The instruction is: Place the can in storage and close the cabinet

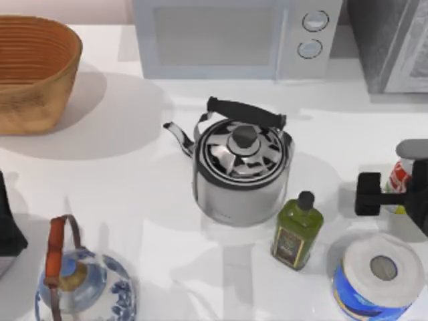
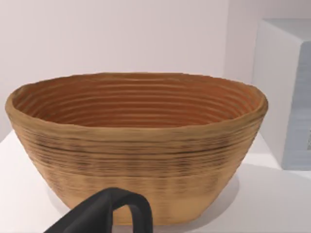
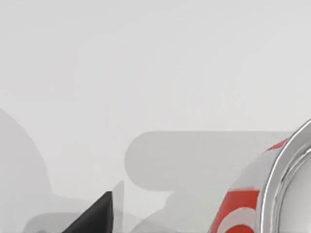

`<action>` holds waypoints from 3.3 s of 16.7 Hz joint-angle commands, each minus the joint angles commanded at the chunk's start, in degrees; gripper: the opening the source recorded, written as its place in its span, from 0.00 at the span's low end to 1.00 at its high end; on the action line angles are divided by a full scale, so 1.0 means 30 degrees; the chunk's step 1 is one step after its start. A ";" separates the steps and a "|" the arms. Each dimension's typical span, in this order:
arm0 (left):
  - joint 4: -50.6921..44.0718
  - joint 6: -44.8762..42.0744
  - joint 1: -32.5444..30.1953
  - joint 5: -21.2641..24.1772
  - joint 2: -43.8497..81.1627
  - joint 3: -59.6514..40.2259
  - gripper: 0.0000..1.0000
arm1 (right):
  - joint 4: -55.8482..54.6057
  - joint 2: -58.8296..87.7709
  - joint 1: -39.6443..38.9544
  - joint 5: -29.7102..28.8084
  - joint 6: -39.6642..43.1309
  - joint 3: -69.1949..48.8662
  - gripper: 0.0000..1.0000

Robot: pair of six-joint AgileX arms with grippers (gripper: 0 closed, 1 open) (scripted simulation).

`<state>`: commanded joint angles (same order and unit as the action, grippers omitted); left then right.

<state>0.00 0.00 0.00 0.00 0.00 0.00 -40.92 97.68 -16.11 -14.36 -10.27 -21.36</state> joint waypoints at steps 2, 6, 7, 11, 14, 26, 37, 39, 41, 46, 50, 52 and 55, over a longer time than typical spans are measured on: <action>0.0000 0.0000 0.0000 0.0000 0.0000 0.0000 1.00 | -0.0152 0.0167 -0.0006 0.0000 -0.0002 -0.0008 1.00; 0.0000 0.0000 0.0000 0.0000 0.0000 0.0000 1.00 | -0.0152 0.0167 -0.0006 0.0000 -0.0002 -0.0008 0.92; 0.0000 0.0000 0.0000 0.0000 0.0000 0.0000 1.00 | -0.0152 0.0167 -0.0006 0.0000 -0.0002 -0.0008 0.85; 0.0000 0.0000 0.0000 0.0000 0.0000 0.0000 1.00 | -0.0152 0.0167 -0.0006 0.0000 -0.0002 -0.0008 0.55; 0.0000 0.0000 0.0000 0.0000 0.0000 0.0000 1.00 | -0.0152 0.0167 -0.0006 0.0000 -0.0002 -0.0008 0.32; 0.0000 0.0000 0.0000 0.0000 0.0000 0.0000 1.00 | -0.0152 0.0167 -0.0006 0.0000 -0.0002 -0.0008 0.00; 0.0000 0.0000 0.0000 0.0000 0.0000 0.0000 1.00 | 0.7048 -0.3885 -0.0009 -0.0106 0.0126 -0.3093 0.00; 0.0000 0.0000 0.0000 0.0000 0.0000 0.0000 1.00 | 0.9544 -0.5354 0.0020 -0.0121 0.0165 -0.4102 0.00; 0.0000 0.0000 0.0000 0.0000 0.0000 0.0000 1.00 | 1.2018 -0.6773 0.0045 -0.0097 0.0186 -0.5029 0.00; 0.0000 0.0000 0.0000 0.0000 0.0000 0.0000 1.00 | 1.5947 -0.9306 0.0041 0.0124 0.0117 -0.6599 0.00; 0.0000 0.0000 0.0000 0.0000 0.0000 0.0000 1.00 | 1.6180 -0.9492 0.0037 0.0156 0.0106 -0.6700 0.00; 0.0000 0.0000 0.0000 0.0000 0.0000 0.0000 1.00 | 1.6138 -0.9427 0.0032 0.0161 0.0082 -0.6630 0.00; 0.0000 0.0000 0.0000 0.0000 0.0000 0.0000 1.00 | 1.6175 -1.0393 0.0265 0.0379 0.0371 -0.5798 0.00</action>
<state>0.00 0.00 0.00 0.00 0.00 0.00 7.60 66.51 -15.32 -13.22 -9.16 -38.76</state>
